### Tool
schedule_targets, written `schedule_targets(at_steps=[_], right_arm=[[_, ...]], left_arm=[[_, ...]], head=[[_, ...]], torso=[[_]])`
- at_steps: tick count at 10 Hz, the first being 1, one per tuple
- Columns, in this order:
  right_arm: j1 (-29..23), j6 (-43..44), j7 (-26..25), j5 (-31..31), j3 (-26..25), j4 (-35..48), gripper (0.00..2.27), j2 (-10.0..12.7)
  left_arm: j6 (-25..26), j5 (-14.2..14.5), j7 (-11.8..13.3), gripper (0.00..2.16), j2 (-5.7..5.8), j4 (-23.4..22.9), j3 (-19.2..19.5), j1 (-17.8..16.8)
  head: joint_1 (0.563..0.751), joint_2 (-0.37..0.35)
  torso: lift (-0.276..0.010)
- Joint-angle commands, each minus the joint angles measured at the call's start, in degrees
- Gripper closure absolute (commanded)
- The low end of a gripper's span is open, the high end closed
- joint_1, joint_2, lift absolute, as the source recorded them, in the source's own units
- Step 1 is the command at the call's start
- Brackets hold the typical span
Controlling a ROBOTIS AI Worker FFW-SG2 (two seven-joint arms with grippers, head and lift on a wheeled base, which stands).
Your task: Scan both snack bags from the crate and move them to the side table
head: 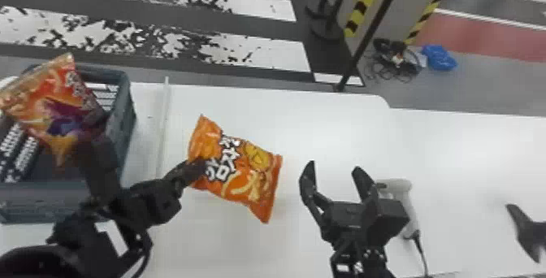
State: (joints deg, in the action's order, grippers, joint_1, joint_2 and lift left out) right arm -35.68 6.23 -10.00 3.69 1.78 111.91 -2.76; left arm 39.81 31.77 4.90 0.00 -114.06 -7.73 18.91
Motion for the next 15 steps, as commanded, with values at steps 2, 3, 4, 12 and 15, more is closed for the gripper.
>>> schedule_targets(at_steps=[2,3,4,12,15], right_arm=[[-0.17,0.14,-0.02,0.00,0.07,0.06,0.11,0.04],[-0.35,0.14,-0.02,0.00,-0.02,0.06,0.11,-0.05],[-0.35,0.14,-0.02,0.00,-0.02,0.15,0.11,-0.14],[0.18,-6.01,5.52,5.01,-1.43,0.76,0.11,-0.23],[1.67,-18.67,13.51,11.07,-4.85,2.87,0.12,-0.05]], left_arm=[[-3.29,-0.13,3.45,2.14,-0.15,10.08,-4.84,-5.20],[-3.64,-0.84,4.15,2.14,-0.15,13.16,-6.07,-7.22],[-3.99,-2.59,3.63,1.46,-0.15,14.39,-6.77,-8.36],[-5.75,-29.23,-2.44,0.07,0.53,-9.69,-8.27,3.06],[-18.58,-32.39,-5.34,0.07,4.04,-15.23,-3.35,9.56]], head=[[0.695,-0.315],[0.695,-0.342],[0.695,-0.350],[0.695,-0.318],[0.695,-0.215]], torso=[[-0.075],[-0.075],[-0.075],[-0.075],[-0.075]])
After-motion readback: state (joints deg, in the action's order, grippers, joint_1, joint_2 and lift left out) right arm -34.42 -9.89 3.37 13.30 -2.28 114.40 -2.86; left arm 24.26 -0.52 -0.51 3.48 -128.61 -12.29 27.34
